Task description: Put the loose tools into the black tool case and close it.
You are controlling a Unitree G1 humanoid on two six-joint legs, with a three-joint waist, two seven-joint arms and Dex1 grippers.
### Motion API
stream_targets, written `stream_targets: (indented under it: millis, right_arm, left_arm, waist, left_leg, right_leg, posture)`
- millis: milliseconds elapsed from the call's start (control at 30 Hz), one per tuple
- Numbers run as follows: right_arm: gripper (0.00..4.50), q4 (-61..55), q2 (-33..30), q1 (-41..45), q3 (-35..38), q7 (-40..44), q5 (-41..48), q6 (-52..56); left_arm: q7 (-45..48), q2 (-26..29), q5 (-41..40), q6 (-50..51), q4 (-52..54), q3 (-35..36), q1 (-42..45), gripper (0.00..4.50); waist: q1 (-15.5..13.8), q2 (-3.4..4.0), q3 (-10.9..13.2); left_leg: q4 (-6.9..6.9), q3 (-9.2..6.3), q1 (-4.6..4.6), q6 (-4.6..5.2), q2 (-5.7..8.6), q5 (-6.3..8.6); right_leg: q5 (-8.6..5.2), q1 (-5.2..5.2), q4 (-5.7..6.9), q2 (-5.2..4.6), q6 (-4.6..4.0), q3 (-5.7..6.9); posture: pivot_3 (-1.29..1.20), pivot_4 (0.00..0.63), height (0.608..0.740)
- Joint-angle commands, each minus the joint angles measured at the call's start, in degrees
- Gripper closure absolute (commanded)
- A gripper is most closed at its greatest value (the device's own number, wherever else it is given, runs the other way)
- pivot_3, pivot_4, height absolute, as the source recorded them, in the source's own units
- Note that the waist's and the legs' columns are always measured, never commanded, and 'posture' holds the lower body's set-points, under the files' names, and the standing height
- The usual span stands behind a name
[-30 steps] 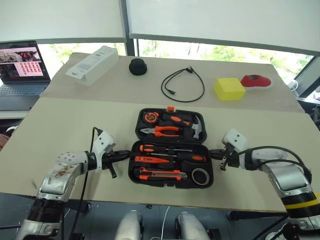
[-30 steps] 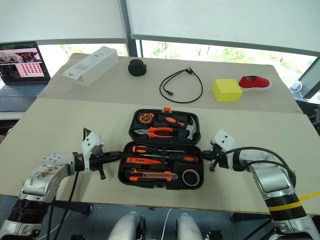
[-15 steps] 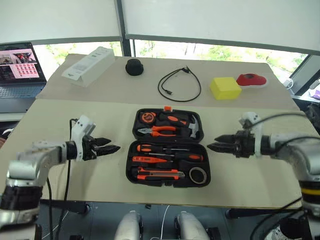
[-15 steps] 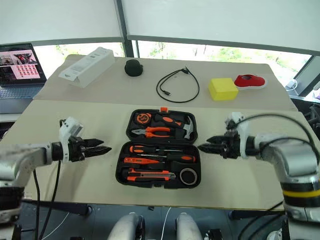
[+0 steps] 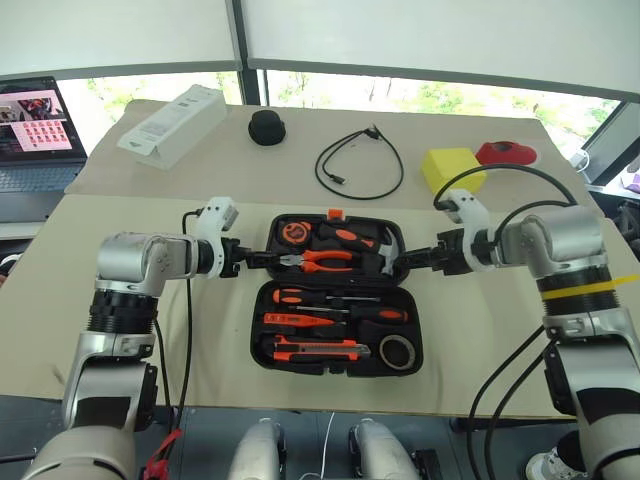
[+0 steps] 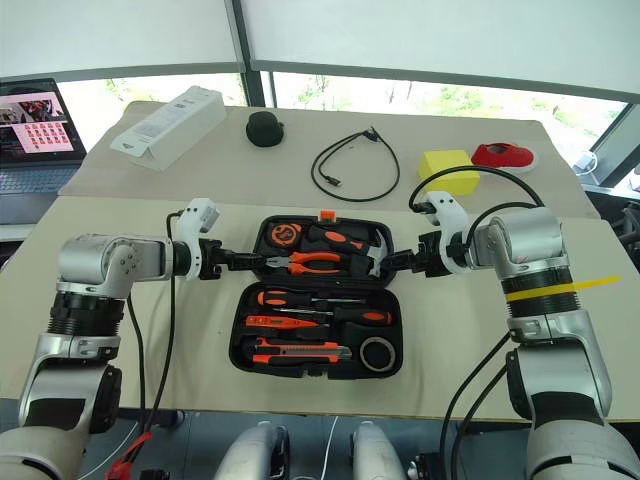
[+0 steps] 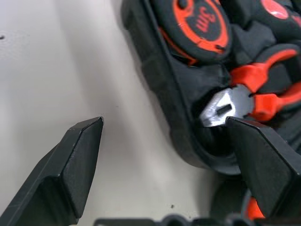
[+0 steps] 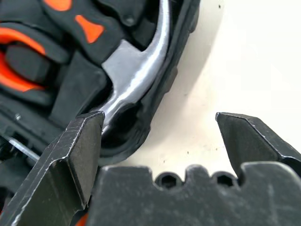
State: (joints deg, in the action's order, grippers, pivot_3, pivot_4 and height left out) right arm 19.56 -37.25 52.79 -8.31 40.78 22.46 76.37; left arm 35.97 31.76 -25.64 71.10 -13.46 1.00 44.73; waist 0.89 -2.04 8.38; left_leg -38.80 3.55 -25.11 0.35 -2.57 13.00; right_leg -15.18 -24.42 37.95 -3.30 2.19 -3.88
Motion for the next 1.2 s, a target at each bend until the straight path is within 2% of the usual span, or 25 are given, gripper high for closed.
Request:
stream_targets:
  millis: [33, 67, 100, 167, 300, 467, 500, 533, 667, 867, 933, 1000, 1033, 1100, 1200]
  right_arm:
    - [0.30, 1.17, -0.01, 0.95, -1.62, -0.58, -2.45, -2.06]
    - [0.58, 1.50, 0.06, 0.76, -1.94, -0.64, -2.89, -2.46]
    - [0.77, 1.68, 0.17, 0.70, -1.97, -0.67, -3.01, -2.41]
    - [1.50, 1.72, 0.26, 0.56, -2.36, -0.81, -3.24, -1.77]
    - [2.86, 1.08, -0.13, -0.52, -3.93, -0.50, -3.79, -1.21]
    - [4.47, 1.29, 0.73, -0.99, -2.93, -1.60, -3.83, -1.16]
    - [4.50, 1.50, 1.06, -0.99, -2.44, -1.95, -3.85, -1.45]
    - [4.50, 1.75, 1.56, -0.94, -1.59, -2.42, -3.79, -1.77]
    - [4.50, -5.84, 4.29, -4.10, 4.72, 0.12, 0.00, -11.28]
    - [4.50, -19.86, 2.32, -15.24, 6.13, 2.59, -2.72, -30.26]
    - [4.50, -23.46, -2.41, -24.50, 4.26, 4.85, -10.11, -50.79]
    - [4.50, -23.51, -4.56, -31.63, 5.14, 4.18, -15.01, -67.15]
    - [4.50, -22.86, -4.80, -33.23, 5.66, 3.69, -16.01, -71.75]
    - [4.50, -20.44, -5.50, -37.16, 6.61, 3.26, -18.40, -85.06]
    - [4.50, -14.87, -6.56, -42.28, 7.31, -1.85, -24.90, -101.90]
  left_arm:
    - [-1.78, -1.05, 1.26, -0.93, -0.10, -0.10, 1.15, 0.00]
    - [-1.92, -1.28, 1.36, -0.88, 0.06, -0.12, 1.03, 0.00]
    - [-1.86, -1.42, 1.39, -0.84, 0.33, -0.28, 0.82, 0.27]
    - [-1.75, -1.50, 1.52, -0.80, 0.89, -0.82, 0.33, 0.76]
    - [-1.71, -2.22, 1.53, -1.24, 0.97, -1.24, -0.39, 2.33]
    - [-2.38, -4.11, 1.36, -2.32, -0.30, 0.01, -1.18, 3.92]
    - [-2.40, -4.26, 1.42, -2.60, -0.37, 0.17, -1.41, 4.33]
    - [-2.48, -4.39, 1.44, -2.84, -0.35, 0.42, -1.63, 4.42]
    - [1.66, -5.75, -3.15, -11.58, 4.93, 7.68, -5.78, 4.42]
    - [5.93, -5.50, -4.21, -24.12, 13.78, 10.91, -15.23, 4.42]
    - [9.07, -7.49, -7.00, -32.51, 19.58, 15.65, -22.31, 4.42]
    - [11.41, -7.60, -5.01, -41.21, 23.20, 15.96, -29.11, 4.42]
    - [11.99, -7.26, -3.82, -43.71, 23.81, 15.27, -30.92, 4.42]
    - [14.66, -6.69, 0.65, -54.50, 23.77, 13.27, -35.57, 4.42]
    - [14.82, -7.38, 7.83, -72.50, 20.79, 11.84, -40.81, 4.42]
  waist:
    - [-0.05, 0.00, 0.00]
    - [-0.06, 0.00, 0.00]
    - [-0.07, 0.00, 0.00]
    - [-0.05, 0.00, 0.00]
    - [-0.26, 0.00, 0.00]
    - [-0.47, -0.01, -0.02]
    - [-0.47, 0.00, -0.03]
    - [-0.43, 0.00, -0.04]
    - [-0.09, -0.02, -0.06]
    - [0.46, -0.01, -0.04]
    - [0.21, 0.01, -0.02]
    - [-0.04, 0.01, -0.03]
    - [-0.08, 0.00, -0.02]
    - [-0.13, 0.00, -0.02]
    - [-0.15, 0.00, -0.02]
  left_leg:
    - [-0.01, 0.00, 0.00, 0.01, 0.00, 0.00]
    - [-0.02, 0.01, 0.00, 0.01, 0.01, 0.01]
    - [-0.02, 0.02, 0.00, 0.01, 0.02, 0.01]
    - [-0.06, 0.03, 0.02, 0.01, 0.02, 0.01]
    - [-0.10, 0.04, 0.12, -0.01, 0.05, -0.01]
    - [-0.17, 0.04, 0.27, 0.00, 0.08, -0.01]
    - [-0.17, 0.03, 0.35, 0.00, 0.09, -0.01]
    - [-0.17, 0.04, 0.42, 0.00, 0.09, -0.01]
    - [-0.16, 0.00, 0.60, -0.01, 0.07, -0.03]
    - [-0.05, -0.11, 0.36, -0.09, 0.02, -0.10]
    - [-0.02, -0.10, 0.32, -0.09, 0.02, -0.10]
    - [0.05, -0.05, 0.26, -0.01, 0.03, -0.03]
    - [0.06, -0.03, 0.26, 0.01, 0.01, 0.01]
    - [0.03, 0.00, 0.24, 0.03, -0.01, 0.03]
    - [0.05, 0.16, 0.48, 0.04, 0.00, 0.03]
  right_leg:
    - [0.00, 0.02, 0.00, 0.00, 0.00, 0.01]
    - [0.00, 0.02, 0.00, -0.01, 0.00, 0.02]
    - [0.00, 0.02, -0.02, -0.01, 0.00, 0.03]
    - [0.00, 0.03, -0.08, -0.01, 0.00, 0.07]
    - [0.00, 0.14, -0.07, -0.01, 0.00, 0.10]
    - [0.00, 0.32, -0.02, -0.05, 0.00, 0.13]
    - [0.00, 0.38, -0.02, -0.05, 0.00, 0.13]
    - [0.00, 0.45, -0.02, -0.05, 0.00, 0.12]
    - [0.00, 0.55, 0.03, -0.04, -0.01, 0.09]
    - [0.03, 0.15, 0.10, 0.00, -0.04, -0.06]
    - [0.03, 0.13, 0.06, -0.02, -0.04, -0.06]
    - [0.01, 0.13, -0.11, -0.09, 0.00, -0.04]
    - [0.00, 0.16, -0.19, -0.09, 0.01, -0.04]
    - [0.00, 0.19, -0.31, -0.11, 0.03, -0.04]
    - [0.01, 0.42, -0.33, -0.12, 0.02, -0.05]
  posture:
    - [0.00, 0.150, 0.740]
    - [0.00, 0.150, 0.740]
    - [0.00, 0.150, 0.740]
    - [0.00, 0.150, 0.740]
    - [0.00, 0.150, 0.740]
    - [0.00, 0.150, 0.740]
    - [0.00, 0.150, 0.740]
    - [0.00, 0.150, 0.740]
    - [0.00, 0.150, 0.740]
    - [0.00, 0.150, 0.740]
    - [0.00, 0.150, 0.740]
    - [0.00, 0.150, 0.740]
    - [0.00, 0.150, 0.740]
    - [0.00, 0.150, 0.740]
    - [0.00, 0.150, 0.740]
